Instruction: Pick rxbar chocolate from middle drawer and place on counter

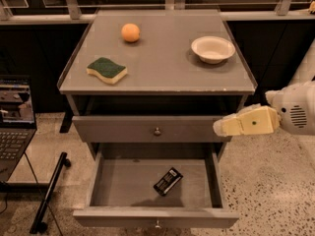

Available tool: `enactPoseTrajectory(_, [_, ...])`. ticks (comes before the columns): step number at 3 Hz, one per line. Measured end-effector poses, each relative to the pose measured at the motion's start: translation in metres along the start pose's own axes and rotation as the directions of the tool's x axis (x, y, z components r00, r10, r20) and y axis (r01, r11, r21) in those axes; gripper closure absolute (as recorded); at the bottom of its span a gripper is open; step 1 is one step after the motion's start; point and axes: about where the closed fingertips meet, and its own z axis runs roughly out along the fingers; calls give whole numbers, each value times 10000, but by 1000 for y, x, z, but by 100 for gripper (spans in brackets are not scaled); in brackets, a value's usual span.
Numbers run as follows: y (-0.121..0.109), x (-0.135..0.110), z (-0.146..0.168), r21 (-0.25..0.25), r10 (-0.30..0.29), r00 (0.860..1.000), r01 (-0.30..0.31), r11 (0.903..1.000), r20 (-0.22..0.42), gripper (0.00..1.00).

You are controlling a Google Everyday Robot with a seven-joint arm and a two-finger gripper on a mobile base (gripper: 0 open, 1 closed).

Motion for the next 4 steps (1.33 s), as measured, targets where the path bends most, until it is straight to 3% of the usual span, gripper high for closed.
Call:
enactPoseTrajectory(1, [7, 26, 44, -321, 766, 9970, -763, 9966, 77, 0])
enactPoseTrajectory(2, [34, 64, 99, -433, 990, 9951, -990, 9941, -42, 0])
enactPoseTrajectory(3, [52, 92, 145, -440, 719, 9971, -708, 9965, 248, 0])
enactPoseTrajectory(4, [53, 107, 178, -377, 71, 9988, -53, 9993, 477, 0])
